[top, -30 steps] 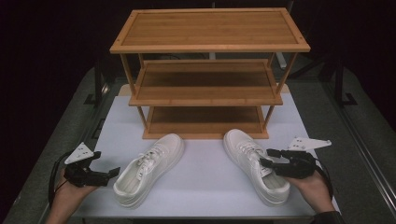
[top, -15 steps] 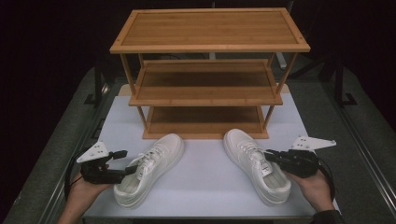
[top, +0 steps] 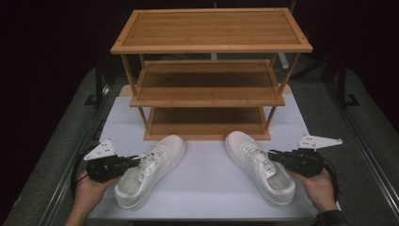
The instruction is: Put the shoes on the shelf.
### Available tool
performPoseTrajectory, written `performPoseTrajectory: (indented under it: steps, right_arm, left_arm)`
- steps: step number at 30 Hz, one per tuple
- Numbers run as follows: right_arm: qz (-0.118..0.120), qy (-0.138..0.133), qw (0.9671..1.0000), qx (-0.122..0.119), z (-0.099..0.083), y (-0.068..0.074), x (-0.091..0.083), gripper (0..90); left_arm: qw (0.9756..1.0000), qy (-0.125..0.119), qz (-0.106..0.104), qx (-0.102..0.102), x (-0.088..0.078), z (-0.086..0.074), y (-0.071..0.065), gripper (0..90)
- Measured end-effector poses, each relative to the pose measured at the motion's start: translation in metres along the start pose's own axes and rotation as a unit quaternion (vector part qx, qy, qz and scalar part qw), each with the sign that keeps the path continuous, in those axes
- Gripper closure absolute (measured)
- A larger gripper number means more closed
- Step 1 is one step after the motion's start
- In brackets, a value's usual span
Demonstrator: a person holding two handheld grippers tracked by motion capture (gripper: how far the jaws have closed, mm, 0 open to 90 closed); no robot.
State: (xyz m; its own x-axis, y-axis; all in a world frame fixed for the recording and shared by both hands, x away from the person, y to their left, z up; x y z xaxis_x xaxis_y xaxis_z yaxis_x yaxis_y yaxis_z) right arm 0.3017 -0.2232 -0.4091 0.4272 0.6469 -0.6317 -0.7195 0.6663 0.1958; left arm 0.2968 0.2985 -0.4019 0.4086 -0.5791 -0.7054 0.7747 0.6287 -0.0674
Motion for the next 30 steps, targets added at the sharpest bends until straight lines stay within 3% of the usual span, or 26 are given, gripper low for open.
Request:
performPoseTrajectory:
  steps: [6,12,15,20,26,30]
  right_arm:
    - [0.035,-0.029,0.9989,0.006,0.004,-0.003,-0.015,84.2]
    - [0.056,-0.060,0.9966,-0.004,0.020,-0.001,-0.035,84.2]
    - [0.057,-0.065,0.9961,-0.017,0.035,0.001,-0.048,84.2]
    - [0.064,-0.068,0.9949,-0.040,0.062,0.003,-0.070,84.2]
    - [0.066,-0.088,0.9924,-0.057,0.096,0.001,-0.090,84.2]
    - [0.058,-0.079,0.9930,-0.066,0.114,0.000,-0.094,84.2]
  left_arm:
    - [0.9998,-0.015,-0.006,0.008,-0.011,0.014,-0.007,84.9]
    - [0.9979,-0.050,-0.041,0.009,-0.029,0.037,-0.013,85.0]
    - [0.9962,-0.066,-0.053,0.017,-0.038,0.057,-0.016,84.9]
    - [0.9947,-0.074,-0.058,0.041,-0.053,0.089,-0.016,84.9]
    - [0.9924,-0.094,-0.057,0.055,-0.069,0.129,-0.014,84.9]
    - [0.9918,-0.100,-0.051,0.061,-0.077,0.154,-0.008,84.9]
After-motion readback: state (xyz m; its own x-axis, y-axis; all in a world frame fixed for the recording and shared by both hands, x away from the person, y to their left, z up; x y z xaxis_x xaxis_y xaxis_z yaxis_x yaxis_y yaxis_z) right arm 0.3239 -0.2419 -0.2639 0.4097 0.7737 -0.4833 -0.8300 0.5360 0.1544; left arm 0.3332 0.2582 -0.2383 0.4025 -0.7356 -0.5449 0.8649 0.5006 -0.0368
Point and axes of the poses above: each handheld gripper's, and its own axes: x roughly forward along the jaws, z roughly out of its top, y roughly to its left, the point moved 4 cm from there along x, roughly forward along the jaws, and after that the axes turned 10 degrees about y, right-handed, at the moved point
